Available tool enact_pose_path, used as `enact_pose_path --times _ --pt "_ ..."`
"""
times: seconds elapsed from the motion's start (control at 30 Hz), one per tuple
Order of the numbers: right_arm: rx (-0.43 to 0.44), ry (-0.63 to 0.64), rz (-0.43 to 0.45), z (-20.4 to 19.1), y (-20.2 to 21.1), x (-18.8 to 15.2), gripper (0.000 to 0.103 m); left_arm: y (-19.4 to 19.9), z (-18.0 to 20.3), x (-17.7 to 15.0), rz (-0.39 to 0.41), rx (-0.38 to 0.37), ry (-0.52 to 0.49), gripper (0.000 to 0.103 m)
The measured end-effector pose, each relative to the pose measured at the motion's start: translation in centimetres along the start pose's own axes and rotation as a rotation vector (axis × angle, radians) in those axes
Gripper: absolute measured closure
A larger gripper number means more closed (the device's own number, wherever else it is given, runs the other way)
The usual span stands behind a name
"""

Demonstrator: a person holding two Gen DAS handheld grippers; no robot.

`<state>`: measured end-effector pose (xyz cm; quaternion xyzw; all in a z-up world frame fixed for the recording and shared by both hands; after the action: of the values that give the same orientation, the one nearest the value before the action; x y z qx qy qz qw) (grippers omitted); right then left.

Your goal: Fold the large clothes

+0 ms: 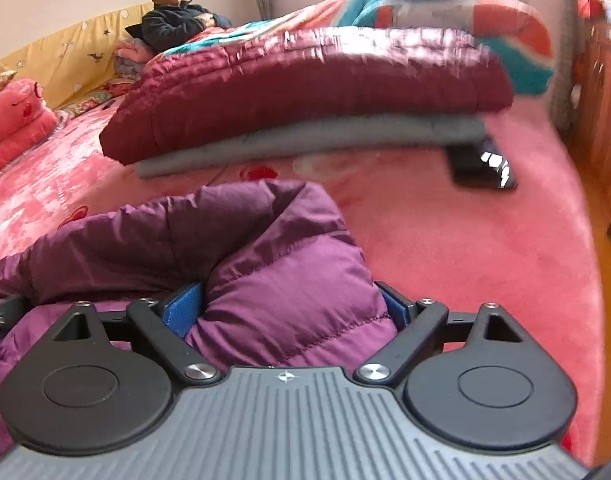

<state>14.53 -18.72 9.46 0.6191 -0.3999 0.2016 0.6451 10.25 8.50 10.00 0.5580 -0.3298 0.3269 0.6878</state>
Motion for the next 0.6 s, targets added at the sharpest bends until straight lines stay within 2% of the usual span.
enact_pose_path --times 0.07,0.17,0.27,0.33,0.43,0.57,0.6 --pt "0.003 0.026 0.049 -1.2 1.3 0.6 0.000 1.3 -1.6 1.1 0.039 0.022 0.009 0.001" --pt "0.074 0.014 0.108 -2.5 2.6 1.3 0.000 1.6 -4.6 2.2 0.056 0.117 0.012 0.001" --pt "0.103 0.043 0.132 -4.1 2.4 1.5 0.000 1.0 -8.3 2.5 0.047 0.208 0.077 0.001" --pt "0.085 0.076 0.129 -5.3 1.8 1.4 0.000 0.6 -10.3 2.5 0.039 0.214 0.134 0.001" --pt "0.004 0.114 0.135 -5.9 1.0 1.7 0.000 -0.2 -11.9 1.8 0.020 0.206 0.192 0.001" --pt "-0.174 0.126 0.144 -5.2 -0.1 2.4 0.000 -2.3 -11.4 0.7 -0.003 0.224 0.129 0.001" --pt "-0.196 0.120 0.137 -4.7 -0.3 2.6 0.000 -2.6 -11.2 0.5 -0.007 0.229 0.110 0.001"
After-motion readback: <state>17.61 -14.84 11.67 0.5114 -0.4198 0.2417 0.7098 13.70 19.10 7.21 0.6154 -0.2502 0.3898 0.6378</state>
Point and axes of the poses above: each gripper's, at about its wrist camera, not at the fingertips, and y roughly against the way its jaws point, z to its right, x to its top, the point moved 1 cm from there along -y, roughly the way its jaws point, and after that the axes turned 5 degrees about -z, right-handed, at the moved point
